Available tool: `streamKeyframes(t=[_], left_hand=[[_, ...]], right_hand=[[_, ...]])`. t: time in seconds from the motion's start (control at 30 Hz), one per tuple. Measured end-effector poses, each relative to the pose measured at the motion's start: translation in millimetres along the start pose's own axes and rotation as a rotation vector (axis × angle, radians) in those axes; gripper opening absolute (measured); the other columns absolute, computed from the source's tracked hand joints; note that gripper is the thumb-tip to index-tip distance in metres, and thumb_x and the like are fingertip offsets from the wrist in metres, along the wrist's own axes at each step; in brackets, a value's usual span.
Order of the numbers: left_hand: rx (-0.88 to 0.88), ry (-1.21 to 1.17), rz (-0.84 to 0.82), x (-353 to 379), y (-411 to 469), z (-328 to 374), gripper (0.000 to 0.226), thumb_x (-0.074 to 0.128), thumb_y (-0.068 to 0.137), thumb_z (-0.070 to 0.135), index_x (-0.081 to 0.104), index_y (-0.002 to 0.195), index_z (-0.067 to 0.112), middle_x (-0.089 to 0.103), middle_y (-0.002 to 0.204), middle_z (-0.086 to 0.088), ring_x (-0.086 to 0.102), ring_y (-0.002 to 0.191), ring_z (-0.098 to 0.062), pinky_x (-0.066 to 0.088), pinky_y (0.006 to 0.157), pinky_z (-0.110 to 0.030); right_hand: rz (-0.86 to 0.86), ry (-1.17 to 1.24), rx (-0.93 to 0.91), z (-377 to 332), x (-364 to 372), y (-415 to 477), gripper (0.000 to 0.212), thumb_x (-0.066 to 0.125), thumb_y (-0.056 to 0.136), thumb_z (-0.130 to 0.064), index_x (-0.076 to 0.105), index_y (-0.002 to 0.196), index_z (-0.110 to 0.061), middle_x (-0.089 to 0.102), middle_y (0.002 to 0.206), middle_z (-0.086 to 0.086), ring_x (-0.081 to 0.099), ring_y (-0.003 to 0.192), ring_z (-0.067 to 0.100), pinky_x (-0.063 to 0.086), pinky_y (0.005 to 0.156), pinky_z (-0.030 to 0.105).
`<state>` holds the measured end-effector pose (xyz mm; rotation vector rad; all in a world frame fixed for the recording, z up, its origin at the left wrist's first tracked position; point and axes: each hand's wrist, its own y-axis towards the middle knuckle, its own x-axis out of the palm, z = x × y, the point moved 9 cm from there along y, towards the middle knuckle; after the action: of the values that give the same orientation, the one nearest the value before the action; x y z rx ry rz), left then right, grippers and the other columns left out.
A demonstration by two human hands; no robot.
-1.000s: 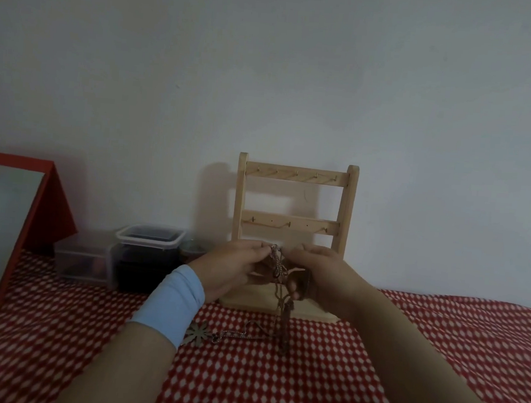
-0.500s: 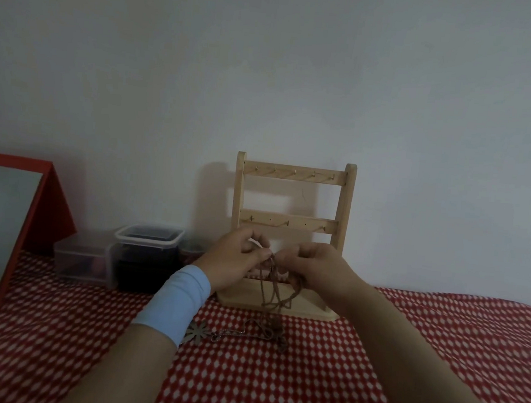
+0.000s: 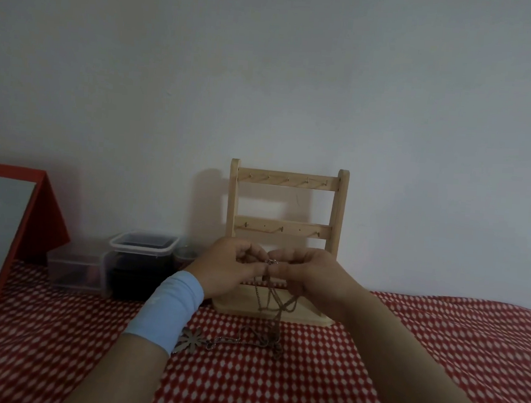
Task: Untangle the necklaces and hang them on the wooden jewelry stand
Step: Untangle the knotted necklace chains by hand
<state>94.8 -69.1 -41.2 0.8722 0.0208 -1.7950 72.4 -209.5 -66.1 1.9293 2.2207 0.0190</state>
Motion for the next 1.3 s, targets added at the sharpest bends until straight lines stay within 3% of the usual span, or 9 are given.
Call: streamKeyframes(t=[0.2,0.33,0.43,0.57,0.77,0.9,1.0,1.17,1.3], left_hand=[[-0.039,0.236,-0.106,5.7,1.9,-0.3,0.012,0.061,0.094,0.027,0.072,0.097,0.025,0.069,0.093,0.012,0.062,0.091,-0.006,0.049,0.084,-0.024],[-0.070,0.366,-0.229,14.5,-1.5,-3.0,0.012,0.055,0.097,0.032,0.066,0.093,0.030,0.062,0.089,0.015,0.056,0.084,-0.003,0.042,0.070,-0.019],[-0.061,0.441,-0.215,16.5,-0.1,-1.6,0.014,0.055,0.096,0.033,0.067,0.089,0.029,0.064,0.090,0.013,0.057,0.082,-0.003,0.041,0.068,-0.020],[-0.018,0.534,-0.098,8.7,4.2,3.1,0.025,0.052,0.097,0.034,0.073,0.092,0.022,0.069,0.086,0.008,0.061,0.080,-0.009,0.048,0.070,-0.026],[-0.002,0.264,0.029,2.8,4.1,1.0,0.023,0.053,0.097,0.027,0.073,0.090,0.020,0.069,0.086,0.010,0.063,0.083,-0.007,0.050,0.076,-0.025],[-0.106,0.007,0.049,12.9,4.7,-10.1,0.026,0.051,0.098,0.025,0.071,0.088,0.012,0.069,0.084,0.001,0.064,0.080,-0.011,0.049,0.067,-0.018],[-0.180,-0.299,-0.011,24.7,3.2,-12.8,0.028,0.049,0.100,0.033,0.072,0.098,0.017,0.073,0.097,-0.003,0.069,0.093,-0.017,0.055,0.085,-0.031],[-0.112,-0.274,-0.086,32.1,0.4,-3.1,0.030,0.056,0.094,0.041,0.063,0.111,0.017,0.076,0.096,-0.003,0.071,0.090,-0.018,0.055,0.088,-0.031],[-0.067,-0.293,-0.104,28.7,0.2,2.6,0.018,0.064,0.092,0.023,0.066,0.103,0.008,0.077,0.089,-0.007,0.073,0.086,-0.024,0.055,0.073,-0.020]], right_hand=[[0.109,-0.156,-0.030,-0.2,-6.9,-0.2,0.011,0.082,0.084,-0.017,0.082,0.094,-0.013,0.078,0.082,-0.005,0.060,0.058,0.002,0.047,0.058,0.018],[0.074,-0.275,-0.094,-2.6,0.3,0.3,0.013,0.085,0.081,-0.016,0.081,0.091,-0.008,0.080,0.089,0.001,0.075,0.089,0.010,0.059,0.085,0.023],[0.083,-0.327,-0.083,1.2,-2.7,0.4,0.018,0.085,0.081,-0.019,0.079,0.089,-0.004,0.077,0.079,-0.004,0.071,0.075,0.004,0.056,0.070,0.015],[0.111,-0.326,-0.087,1.7,-7.0,0.5,0.023,0.079,0.089,-0.022,0.074,0.090,0.001,0.072,0.071,-0.006,0.065,0.061,0.005,0.057,0.055,0.022],[0.098,-0.325,-0.071,2.8,-8.2,-0.4,0.024,0.073,0.094,-0.024,0.074,0.086,-0.001,0.063,0.060,-0.001,0.051,0.047,0.010,0.046,0.044,0.024],[0.062,-0.254,-0.083,-3.0,-8.3,-3.0,0.012,0.074,0.092,-0.014,0.078,0.087,-0.005,0.073,0.076,0.001,0.066,0.065,0.012,0.062,0.067,0.029],[0.049,-0.112,-0.079,-8.1,-9.6,-4.7,0.023,0.065,0.099,-0.018,0.072,0.093,0.004,0.072,0.081,0.009,0.067,0.074,0.023,0.064,0.078,0.045],[0.009,-0.212,-0.077,-10.5,4.1,-5.7,0.043,0.047,0.105,-0.032,0.064,0.105,0.007,0.067,0.092,0.029,0.063,0.082,0.033,0.058,0.084,0.055],[-0.021,-0.232,-0.076,-11.1,7.9,-6.4,0.051,0.044,0.107,-0.041,0.068,0.105,0.004,0.075,0.093,0.020,0.070,0.085,0.028,0.058,0.088,0.053]])
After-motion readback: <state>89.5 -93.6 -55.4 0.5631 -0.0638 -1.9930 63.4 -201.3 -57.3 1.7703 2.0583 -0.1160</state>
